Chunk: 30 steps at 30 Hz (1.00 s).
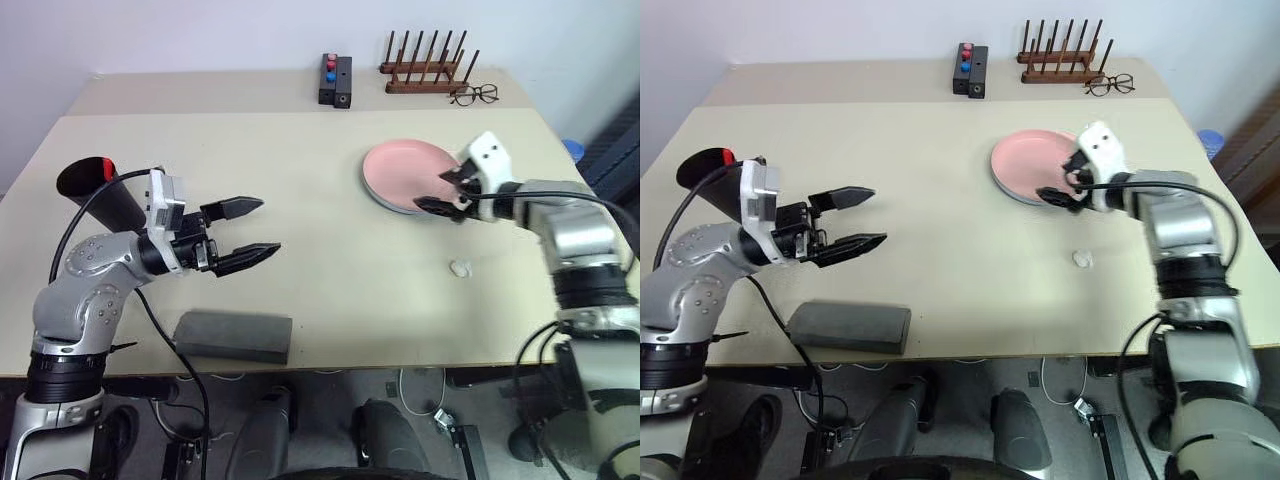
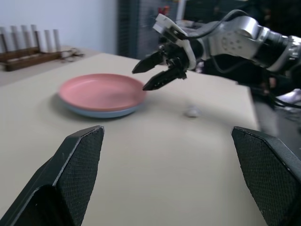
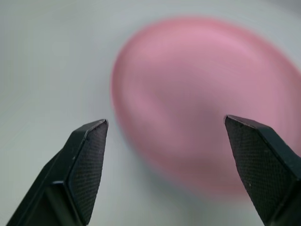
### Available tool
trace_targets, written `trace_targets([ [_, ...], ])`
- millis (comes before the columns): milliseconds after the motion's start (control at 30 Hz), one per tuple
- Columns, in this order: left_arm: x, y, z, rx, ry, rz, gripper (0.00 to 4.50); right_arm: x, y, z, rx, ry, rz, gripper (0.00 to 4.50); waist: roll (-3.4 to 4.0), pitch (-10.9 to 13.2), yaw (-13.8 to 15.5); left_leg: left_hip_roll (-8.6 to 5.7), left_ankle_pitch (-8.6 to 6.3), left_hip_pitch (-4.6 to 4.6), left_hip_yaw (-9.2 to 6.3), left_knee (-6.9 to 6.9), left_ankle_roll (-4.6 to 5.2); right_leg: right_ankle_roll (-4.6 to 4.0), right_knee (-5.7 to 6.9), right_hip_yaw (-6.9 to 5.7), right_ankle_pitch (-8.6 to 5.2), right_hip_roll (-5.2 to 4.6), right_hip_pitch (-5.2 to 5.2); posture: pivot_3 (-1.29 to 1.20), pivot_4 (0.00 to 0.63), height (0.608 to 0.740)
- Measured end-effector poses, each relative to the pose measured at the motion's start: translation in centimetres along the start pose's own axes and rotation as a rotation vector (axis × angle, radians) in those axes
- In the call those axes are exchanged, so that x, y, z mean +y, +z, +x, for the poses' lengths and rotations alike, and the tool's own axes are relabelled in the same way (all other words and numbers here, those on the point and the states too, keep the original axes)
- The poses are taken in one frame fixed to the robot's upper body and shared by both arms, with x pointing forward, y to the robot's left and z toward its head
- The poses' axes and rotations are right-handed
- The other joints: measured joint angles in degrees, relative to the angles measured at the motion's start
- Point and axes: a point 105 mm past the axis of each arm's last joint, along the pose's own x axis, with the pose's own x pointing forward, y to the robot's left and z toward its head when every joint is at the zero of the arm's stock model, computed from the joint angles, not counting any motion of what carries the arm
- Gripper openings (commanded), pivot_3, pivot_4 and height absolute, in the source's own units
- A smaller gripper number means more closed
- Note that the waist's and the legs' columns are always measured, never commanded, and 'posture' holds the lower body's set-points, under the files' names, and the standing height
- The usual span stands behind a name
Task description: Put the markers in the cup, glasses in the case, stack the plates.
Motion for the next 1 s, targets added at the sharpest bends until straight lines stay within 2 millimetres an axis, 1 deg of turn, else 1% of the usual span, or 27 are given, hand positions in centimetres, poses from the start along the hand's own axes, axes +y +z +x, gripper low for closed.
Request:
trace_targets([
  [133, -0.7, -0.4, 0.6, 0.012, -0.042, -0.001, 4.50, 1.0, -3.9, -1.4, 0.141, 0.050, 0.088, 3.99, 0.02, -0.01, -0.39, 0.02, 0.00, 0.04, 0.06, 0.00, 0.00, -0.02, 0.01, 0.08, 0.00, -0.01, -0.02, 0.00, 0.150, 0.735],
  [200, -0.9, -0.6, 0.9, 0.018, -0.060, -0.007, 4.50, 1.6, -5.5, -1.9, 0.207, 0.065, 0.104, 3.99, 0.03, -0.01, -0.41, 0.03, 0.00, 0.03, 0.06, -0.02, 0.00, -0.02, 0.01, 0.09, 0.00, -0.01, -0.05, 0.00, 0.150, 0.735],
  [300, -1.0, -0.7, 0.9, 0.025, -0.071, -0.005, 4.50, 2.3, -6.3, -2.1, 0.241, 0.079, 0.108, 3.99, 0.03, -0.01, -0.37, 0.03, 0.00, 0.01, 0.07, -0.02, 0.00, -0.02, 0.01, 0.10, 0.00, -0.01, -0.06, 0.00, 0.150, 0.735],
  [400, -1.0, -0.6, 1.0, 0.025, -0.083, 0.001, 4.50, 2.4, -7.1, -2.3, 0.269, 0.066, 0.088, 3.99, 0.03, -0.01, -0.09, 0.02, 0.00, 0.01, 0.07, 0.00, 0.00, -0.02, 0.00, 0.10, 0.00, -0.02, -0.04, 0.00, 0.150, 0.735],
  [433, -0.9, -0.6, 1.0, 0.026, -0.081, 0.000, 4.50, 2.4, -7.5, -2.3, 0.282, 0.059, 0.079, 3.76, 0.02, -0.01, 0.02, 0.02, 0.00, 0.01, 0.07, 0.00, 0.00, -0.02, -0.01, 0.09, 0.00, -0.03, -0.03, 0.00, 0.150, 0.735],
  [500, -0.8, -0.7, 0.9, 0.030, -0.076, -0.003, 4.50, 2.3, -7.6, -2.3, 0.282, 0.051, 0.068, 3.24, 0.02, -0.01, -0.01, 0.02, 0.00, 0.01, 0.07, 0.02, 0.00, -0.01, -0.01, 0.09, 0.00, -0.03, -0.03, 0.00, 0.150, 0.735],
  [567, -0.8, -0.8, 0.9, 0.031, -0.077, -0.002, 4.50, 2.2, -7.6, -2.3, 0.285, 0.042, 0.061, 2.22, 0.02, -0.01, 0.00, 0.02, -0.01, 0.02, 0.07, 0.02, 0.00, -0.02, -0.01, 0.09, 0.00, -0.04, -0.02, 0.00, 0.150, 0.735],
  [600, -0.8, -0.8, 0.9, 0.032, -0.077, -0.001, 4.50, 2.2, -7.7, -2.3, 0.285, 0.039, 0.057, 1.78, 0.02, -0.01, 0.00, 0.02, -0.01, 0.02, 0.06, 0.01, 0.00, -0.02, -0.01, 0.08, 0.00, -0.03, -0.02, 0.00, 0.150, 0.735],
  [633, -0.8, -0.8, 0.9, 0.032, -0.077, -0.001, 4.50, 2.1, -7.7, -2.3, 0.285, 0.034, 0.053, 1.14, 0.02, -0.01, 0.00, 0.02, -0.01, 0.01, 0.06, 0.01, 0.00, -0.02, -0.02, 0.08, 0.00, -0.03, -0.02, 0.00, 0.150, 0.735],
  [700, -0.8, -0.8, 0.9, 0.035, -0.075, 0.001, 4.50, 2.1, -7.7, -2.2, 0.286, 0.034, 0.046, 0.11, 0.02, -0.01, -0.01, 0.02, -0.01, 0.01, 0.06, 0.01, 0.00, -0.02, -0.02, 0.08, 0.00, -0.03, -0.02, 0.00, 0.150, 0.735],
  [800, -0.7, -0.9, 0.9, 0.039, -0.070, 0.004, 4.50, 2.2, -7.5, -2.1, 0.286, 0.037, 0.037, 0.04, 0.02, -0.01, -0.02, 0.02, -0.01, 0.01, 0.06, 0.01, 0.00, -0.02, -0.02, 0.08, 0.00, -0.03, -0.02, 0.00, 0.150, 0.735],
  [867, -0.4, -0.9, 0.8, 0.039, -0.054, 0.011, 4.50, 1.9, -6.6, -1.7, 0.256, 0.024, 0.029, 0.04, 0.02, -0.01, -0.22, 0.03, -0.01, 0.02, 0.07, 0.01, 0.00, -0.02, -0.02, 0.09, 0.00, -0.03, -0.04, 0.00, 0.150, 0.735],
  [933, 0.5, -0.8, 1.0, 0.032, -0.007, 0.023, 4.50, 1.1, -4.3, -0.9, 0.165, -0.012, 0.003, 0.04, 0.02, -0.01, -0.34, 0.03, 0.00, 0.03, 0.06, 0.01, -0.01, -0.01, -0.01, 0.09, 0.00, 0.00, -0.05, 0.00, 0.150, 0.735],
  [1000, 1.7, -0.6, 1.2, 0.023, 0.053, 0.048, 4.50, 0.1, -1.0, 0.1, 0.032, -0.070, -0.032, 0.04, 0.02, -0.01, -0.39, 0.03, 0.00, 0.01, 0.07, 0.01, -0.01, 0.00, -0.01, 0.09, 0.01, 0.02, -0.05, 0.00, 0.150, 0.735],
])
